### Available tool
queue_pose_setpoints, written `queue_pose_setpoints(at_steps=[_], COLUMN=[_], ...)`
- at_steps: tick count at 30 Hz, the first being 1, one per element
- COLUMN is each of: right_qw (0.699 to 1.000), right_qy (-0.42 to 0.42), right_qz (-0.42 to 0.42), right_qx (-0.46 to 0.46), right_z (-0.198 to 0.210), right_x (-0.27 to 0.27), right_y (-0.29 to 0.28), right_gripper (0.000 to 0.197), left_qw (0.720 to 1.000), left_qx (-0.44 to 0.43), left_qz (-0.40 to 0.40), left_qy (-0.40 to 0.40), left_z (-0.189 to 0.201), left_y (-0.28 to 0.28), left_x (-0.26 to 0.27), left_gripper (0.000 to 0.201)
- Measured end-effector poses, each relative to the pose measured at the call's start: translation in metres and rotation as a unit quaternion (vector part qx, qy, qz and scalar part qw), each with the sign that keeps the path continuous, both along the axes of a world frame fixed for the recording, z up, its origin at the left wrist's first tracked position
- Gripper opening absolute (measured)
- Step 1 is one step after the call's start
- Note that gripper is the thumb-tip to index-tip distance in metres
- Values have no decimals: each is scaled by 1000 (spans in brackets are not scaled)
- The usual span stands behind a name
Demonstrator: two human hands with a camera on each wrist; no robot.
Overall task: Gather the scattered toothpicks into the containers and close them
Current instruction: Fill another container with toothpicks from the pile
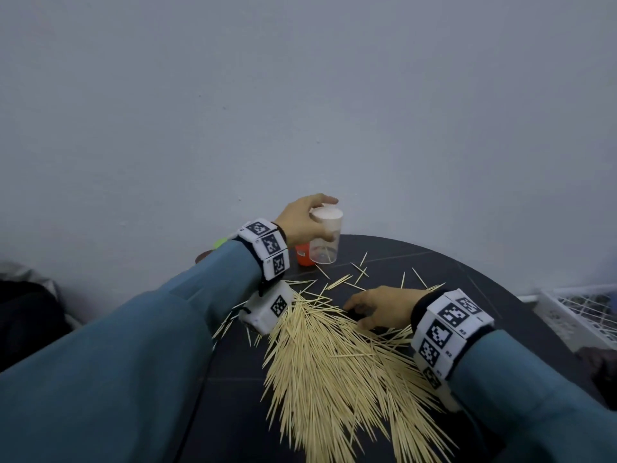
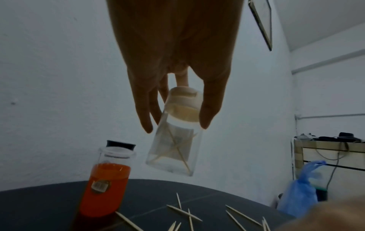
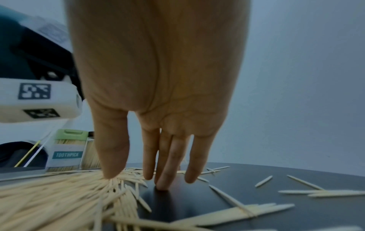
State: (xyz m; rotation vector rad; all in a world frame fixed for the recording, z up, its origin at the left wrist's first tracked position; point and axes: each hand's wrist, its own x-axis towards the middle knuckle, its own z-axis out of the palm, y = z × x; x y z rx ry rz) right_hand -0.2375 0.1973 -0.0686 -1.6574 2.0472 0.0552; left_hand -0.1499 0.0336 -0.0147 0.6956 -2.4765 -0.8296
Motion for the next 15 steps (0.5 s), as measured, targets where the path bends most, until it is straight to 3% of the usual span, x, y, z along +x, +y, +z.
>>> queue_pose_setpoints(at_steps=[5,12,15], right_qw=[1000,998,999], right_qy=[26,58,34], right_qz=[2,13,8], right_qx=[-1,4,-30], right_z=[2,0,5], right_x=[9,13,10], right_y=[4,6,8], right_gripper=[45,45,43], left_qw=[996,986,984], left_qx=[83,132,140], left_qz=[-11,-52,-61], left_qy=[40,91,90], left_z=[7,-1,-7], left_y=[19,53,59], left_x=[28,59,67], left_gripper=[59,51,48])
